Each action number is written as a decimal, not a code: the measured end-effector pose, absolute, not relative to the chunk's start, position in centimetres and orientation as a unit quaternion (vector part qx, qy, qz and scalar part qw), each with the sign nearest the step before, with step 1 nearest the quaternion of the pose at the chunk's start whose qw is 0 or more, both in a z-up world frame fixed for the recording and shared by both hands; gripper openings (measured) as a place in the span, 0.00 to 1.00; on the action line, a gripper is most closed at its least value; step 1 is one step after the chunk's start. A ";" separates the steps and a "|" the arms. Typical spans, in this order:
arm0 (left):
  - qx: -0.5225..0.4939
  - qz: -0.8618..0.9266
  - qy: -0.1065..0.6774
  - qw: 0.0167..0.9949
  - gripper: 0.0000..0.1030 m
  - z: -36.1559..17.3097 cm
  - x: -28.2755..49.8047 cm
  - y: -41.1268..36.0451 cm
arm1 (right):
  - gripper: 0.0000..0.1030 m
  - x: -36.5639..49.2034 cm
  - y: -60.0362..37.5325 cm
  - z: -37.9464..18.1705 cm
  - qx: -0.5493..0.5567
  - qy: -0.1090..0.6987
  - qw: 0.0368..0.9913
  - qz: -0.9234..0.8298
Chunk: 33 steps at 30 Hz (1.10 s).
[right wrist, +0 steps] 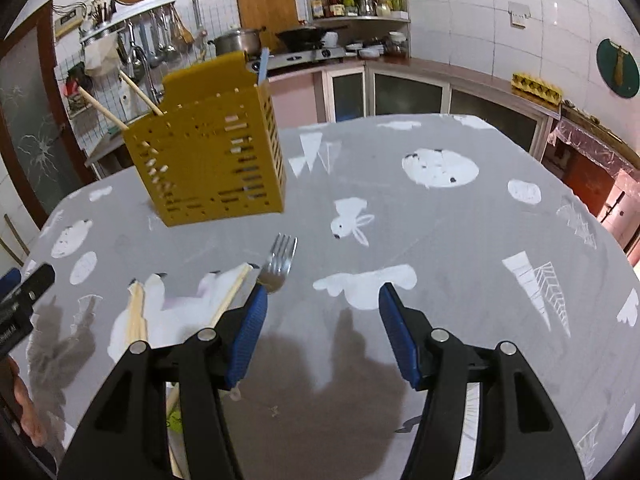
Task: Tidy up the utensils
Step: 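Close the right tool on the green-handled fork while the left tool approaches the chopsticks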
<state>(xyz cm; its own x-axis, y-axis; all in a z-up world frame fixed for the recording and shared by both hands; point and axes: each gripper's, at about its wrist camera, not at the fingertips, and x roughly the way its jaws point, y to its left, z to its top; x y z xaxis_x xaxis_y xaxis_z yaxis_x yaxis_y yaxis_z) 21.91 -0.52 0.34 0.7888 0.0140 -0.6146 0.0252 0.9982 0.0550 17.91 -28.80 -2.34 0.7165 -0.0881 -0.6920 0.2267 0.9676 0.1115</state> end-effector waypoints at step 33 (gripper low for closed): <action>-0.004 -0.023 0.434 0.901 0.95 -4.1 24.7 -2.8 | 0.01 23.2 -26.5 -4.1 0.110 0.440 0.888 -0.071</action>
